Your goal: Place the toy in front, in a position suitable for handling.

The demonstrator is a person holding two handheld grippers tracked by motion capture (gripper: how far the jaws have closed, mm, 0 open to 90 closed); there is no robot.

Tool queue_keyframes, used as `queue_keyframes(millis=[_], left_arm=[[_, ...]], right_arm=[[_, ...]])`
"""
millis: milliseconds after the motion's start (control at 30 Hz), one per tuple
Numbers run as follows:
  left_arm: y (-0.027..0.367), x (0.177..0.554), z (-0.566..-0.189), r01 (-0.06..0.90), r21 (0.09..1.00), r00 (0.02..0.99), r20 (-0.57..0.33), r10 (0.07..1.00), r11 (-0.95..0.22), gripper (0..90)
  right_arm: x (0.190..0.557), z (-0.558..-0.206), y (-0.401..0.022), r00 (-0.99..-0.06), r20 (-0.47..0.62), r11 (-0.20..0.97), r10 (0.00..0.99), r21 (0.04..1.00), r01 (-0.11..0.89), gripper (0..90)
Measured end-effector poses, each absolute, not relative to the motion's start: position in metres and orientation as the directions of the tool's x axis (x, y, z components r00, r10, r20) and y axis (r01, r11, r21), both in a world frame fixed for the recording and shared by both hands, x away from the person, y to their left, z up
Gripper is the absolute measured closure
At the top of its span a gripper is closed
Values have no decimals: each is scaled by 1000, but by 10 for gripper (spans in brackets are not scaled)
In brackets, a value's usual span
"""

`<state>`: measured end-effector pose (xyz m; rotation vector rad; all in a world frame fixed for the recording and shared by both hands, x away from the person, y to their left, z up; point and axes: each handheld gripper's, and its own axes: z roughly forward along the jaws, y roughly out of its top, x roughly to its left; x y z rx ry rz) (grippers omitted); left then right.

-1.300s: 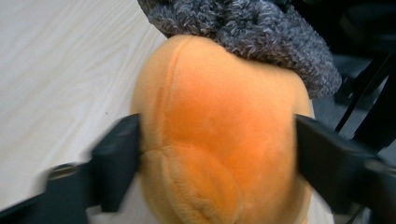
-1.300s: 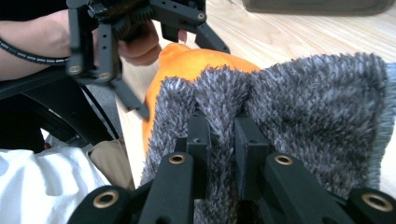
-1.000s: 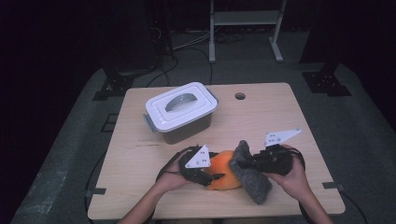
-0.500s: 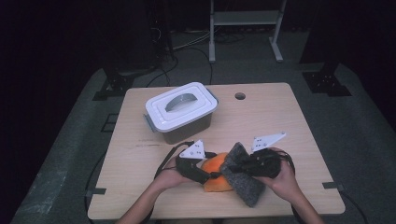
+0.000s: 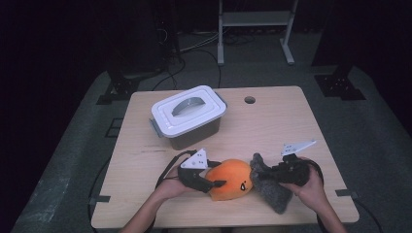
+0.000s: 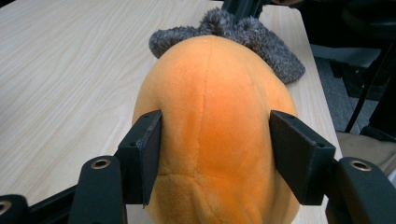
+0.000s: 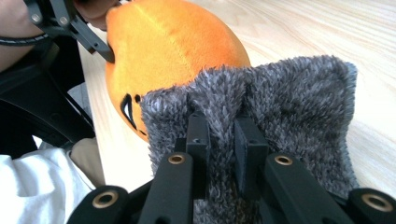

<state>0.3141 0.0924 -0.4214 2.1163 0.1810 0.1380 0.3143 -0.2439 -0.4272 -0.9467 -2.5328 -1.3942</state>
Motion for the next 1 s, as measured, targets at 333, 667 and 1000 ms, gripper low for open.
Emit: queue_keyframes(millis=[333,667,1000], left_arm=[[88,309,-421,28,849,987,61,150,-528,366],[92,309,-420,46,851,986,46,162,-523,354],[81,302,-419,0,849,986,87,140,-528,327]], right_arm=[[310,-409,-217,-850,355,354,389,794,493,773],[317,-431,-243,-790,420,336,447,739,583,775],[309,-404,-223,-844,348,300,409,822,484,768]])
